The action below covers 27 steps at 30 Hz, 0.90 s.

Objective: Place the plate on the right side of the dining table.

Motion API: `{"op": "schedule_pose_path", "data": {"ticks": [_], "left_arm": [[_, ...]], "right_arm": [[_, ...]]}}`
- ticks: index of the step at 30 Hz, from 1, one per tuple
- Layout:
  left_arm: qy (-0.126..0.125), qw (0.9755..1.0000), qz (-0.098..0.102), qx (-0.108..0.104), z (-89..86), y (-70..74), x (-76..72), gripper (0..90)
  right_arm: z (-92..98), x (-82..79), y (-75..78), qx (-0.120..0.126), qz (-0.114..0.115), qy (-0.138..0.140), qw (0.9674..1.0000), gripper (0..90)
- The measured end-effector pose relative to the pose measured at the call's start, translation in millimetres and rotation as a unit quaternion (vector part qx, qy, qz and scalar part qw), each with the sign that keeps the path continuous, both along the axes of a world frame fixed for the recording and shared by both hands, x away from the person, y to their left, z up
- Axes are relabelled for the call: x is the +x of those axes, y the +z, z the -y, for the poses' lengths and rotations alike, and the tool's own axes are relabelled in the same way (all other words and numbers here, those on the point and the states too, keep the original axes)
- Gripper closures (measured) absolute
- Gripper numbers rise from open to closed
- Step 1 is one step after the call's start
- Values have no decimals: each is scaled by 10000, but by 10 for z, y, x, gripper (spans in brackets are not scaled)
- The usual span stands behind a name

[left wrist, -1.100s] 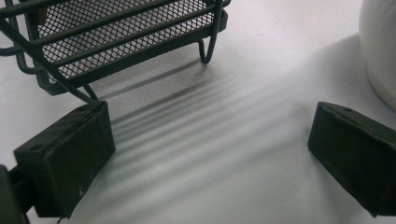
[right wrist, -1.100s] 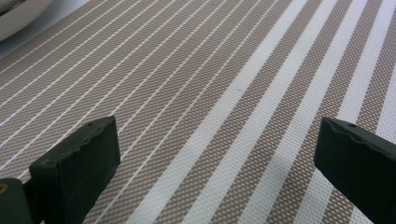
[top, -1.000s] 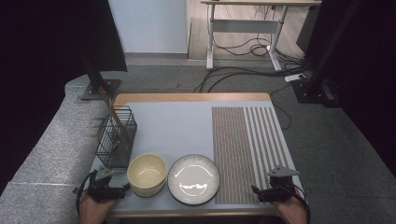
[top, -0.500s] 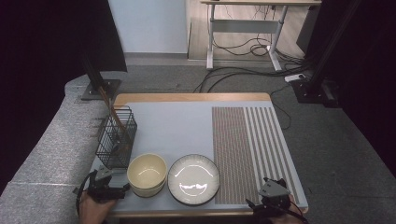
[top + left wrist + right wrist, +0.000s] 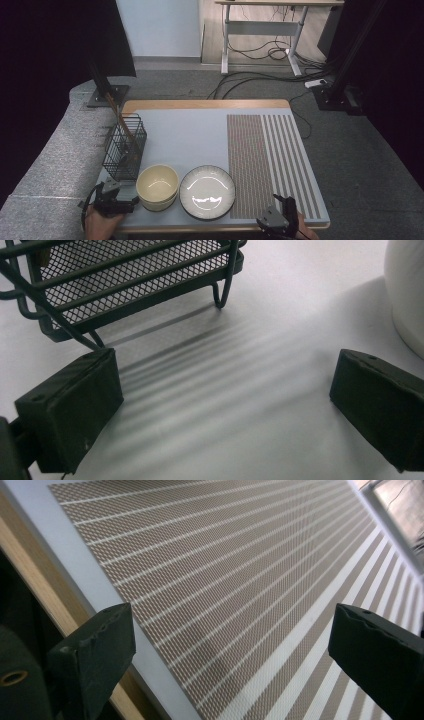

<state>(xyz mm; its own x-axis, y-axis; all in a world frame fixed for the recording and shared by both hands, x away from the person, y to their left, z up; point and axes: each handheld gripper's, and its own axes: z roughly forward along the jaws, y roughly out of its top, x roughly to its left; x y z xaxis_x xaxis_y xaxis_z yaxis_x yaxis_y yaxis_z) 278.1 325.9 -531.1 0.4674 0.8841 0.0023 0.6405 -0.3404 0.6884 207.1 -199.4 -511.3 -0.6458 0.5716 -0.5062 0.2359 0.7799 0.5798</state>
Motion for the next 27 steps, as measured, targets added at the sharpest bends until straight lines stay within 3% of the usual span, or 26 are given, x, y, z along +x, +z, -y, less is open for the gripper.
{"op": "schedule_pose_path", "data": {"ticks": [5,11,13,14,16,17,19,20,27], "left_arm": [[-2,10000,-1,1,0,0,0,0],[-1,10000,0,2,0,0,0,0],[-2,10000,-1,1,0,0,1,0],[-2,10000,0,1,0,0,0,0],[-1,10000,0,2,0,0,0,0],[-2,10000,-2,2,0,0,1,0],[-2,10000,-2,2,0,0,0,0],[-1,10000,-1,1,0,0,1,0],[-2,10000,-2,1,0,0,1,0]], "right_arm": [[-188,-46,-2,-457,147,231,9986,50],[-383,-77,14,-1024,453,477,9926,51],[-414,-81,14,-1071,478,511,9918,53],[-480,-89,19,-1223,537,583,9893,54],[-501,-89,20,-1285,575,619,9881,54],[-560,-93,27,-1488,611,743,9842,55],[-581,-95,27,-1510,644,792,9833,56],[-633,-99,34,-1622,681,902,9803,58],[-744,-103,78,-1872,661,1191,9728,61]]}}
